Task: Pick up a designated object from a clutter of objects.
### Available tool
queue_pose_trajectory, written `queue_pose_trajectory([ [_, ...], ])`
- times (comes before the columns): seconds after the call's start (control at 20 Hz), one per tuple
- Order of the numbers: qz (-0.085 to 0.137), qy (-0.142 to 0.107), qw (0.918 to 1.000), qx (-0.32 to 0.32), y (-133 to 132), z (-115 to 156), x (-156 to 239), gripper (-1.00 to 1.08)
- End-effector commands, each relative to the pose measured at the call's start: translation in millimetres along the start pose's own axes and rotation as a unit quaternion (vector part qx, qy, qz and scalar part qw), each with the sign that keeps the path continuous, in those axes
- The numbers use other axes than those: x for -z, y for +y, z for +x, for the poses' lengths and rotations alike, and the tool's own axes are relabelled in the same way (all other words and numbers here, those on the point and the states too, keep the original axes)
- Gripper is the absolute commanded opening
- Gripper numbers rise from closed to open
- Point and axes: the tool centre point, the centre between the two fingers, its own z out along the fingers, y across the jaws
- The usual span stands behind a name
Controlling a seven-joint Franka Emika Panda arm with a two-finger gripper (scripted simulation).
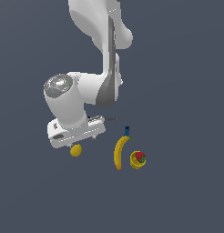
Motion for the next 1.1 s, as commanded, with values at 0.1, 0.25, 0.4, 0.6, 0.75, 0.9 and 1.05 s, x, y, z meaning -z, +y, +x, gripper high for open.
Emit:
queue_pose_trajectory([
  [0.1, 0.0, -0.004, 0.9997, 0.026, 24, -12, -31, 1.0],
  [0.25, 0.0, -0.006, 0.9992, 0.039, 35, -19, -47, 1.0],
  [0.4, 0.0, -0.008, 0.9988, 0.048, 43, -24, -58, 1.0],
  [0.6, 0.0, -0.01, 0.9984, 0.055, 49, -29, -67, 1.0],
  [0.75, 0.0, -0.01, 0.9983, 0.057, 51, -30, -69, 1.0],
  [0.9, 0.0, -0.01, 0.9984, 0.055, 50, -30, -70, 1.0],
  [1.05, 0.0, -0.01, 0.9984, 0.056, 50, -30, -78, 1.0],
])
